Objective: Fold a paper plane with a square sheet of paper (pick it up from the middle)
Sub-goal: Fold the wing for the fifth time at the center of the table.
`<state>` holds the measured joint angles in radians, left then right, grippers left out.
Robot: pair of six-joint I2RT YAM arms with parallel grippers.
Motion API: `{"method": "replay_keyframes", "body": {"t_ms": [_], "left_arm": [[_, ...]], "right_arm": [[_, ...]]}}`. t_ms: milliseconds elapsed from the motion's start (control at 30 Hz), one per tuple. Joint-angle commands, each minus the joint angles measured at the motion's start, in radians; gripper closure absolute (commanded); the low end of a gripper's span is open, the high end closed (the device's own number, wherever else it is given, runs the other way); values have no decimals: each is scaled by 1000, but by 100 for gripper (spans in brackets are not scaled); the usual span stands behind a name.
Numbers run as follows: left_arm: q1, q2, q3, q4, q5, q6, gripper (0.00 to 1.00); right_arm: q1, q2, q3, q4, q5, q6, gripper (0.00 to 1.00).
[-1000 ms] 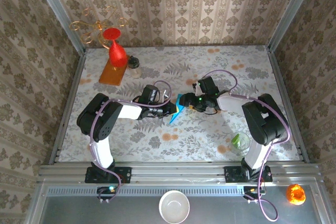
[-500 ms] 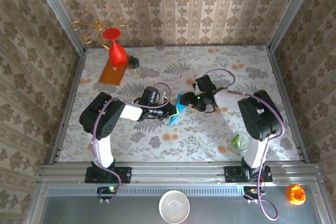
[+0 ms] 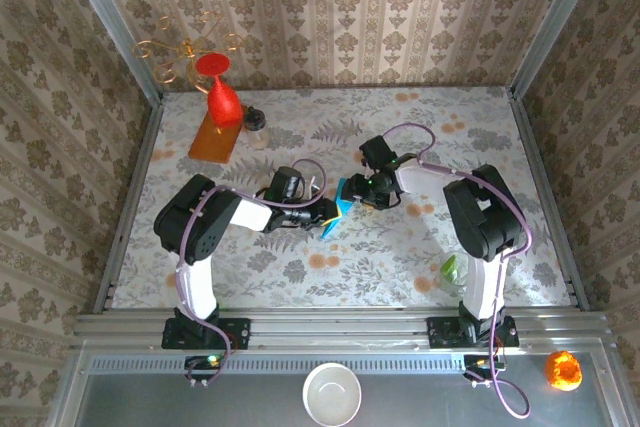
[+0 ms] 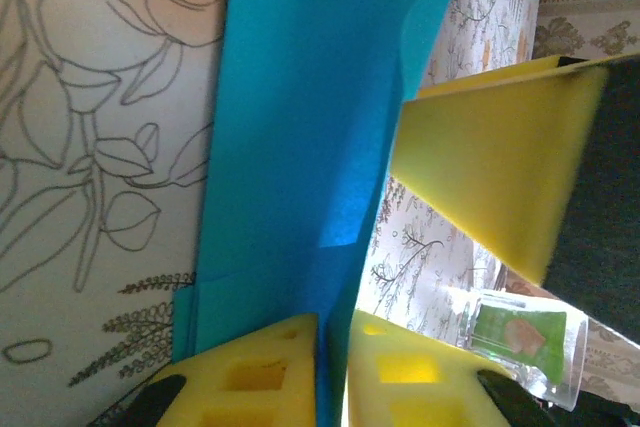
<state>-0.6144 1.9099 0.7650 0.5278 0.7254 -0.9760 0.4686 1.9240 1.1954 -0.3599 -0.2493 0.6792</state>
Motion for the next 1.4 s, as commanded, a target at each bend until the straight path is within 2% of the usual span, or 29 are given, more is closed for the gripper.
{"method": "replay_keyframes", "body": {"t_ms": [0, 433, 567, 767, 1167, 1367], "left_arm": [[5, -49, -24, -31, -7, 14, 81], [-5, -181, -59, -183, -76, 86, 66], [-28, -227, -52, -286, -162, 154, 58], [-40, -264, -76, -301, -210, 182, 51], [-81, -226, -40, -377, -256, 238, 51], [-88, -200, -18, -424, -277, 253, 56]], "right_arm": [[19, 112, -10, -45, 143, -20, 38], [24, 150, 18, -63, 137, -7, 38], [24, 150, 20, -63, 132, -7, 38], [22, 156, 20, -57, 121, -5, 38], [22, 159, 15, -54, 116, 2, 39], [22, 161, 15, -54, 113, 5, 39]]}}
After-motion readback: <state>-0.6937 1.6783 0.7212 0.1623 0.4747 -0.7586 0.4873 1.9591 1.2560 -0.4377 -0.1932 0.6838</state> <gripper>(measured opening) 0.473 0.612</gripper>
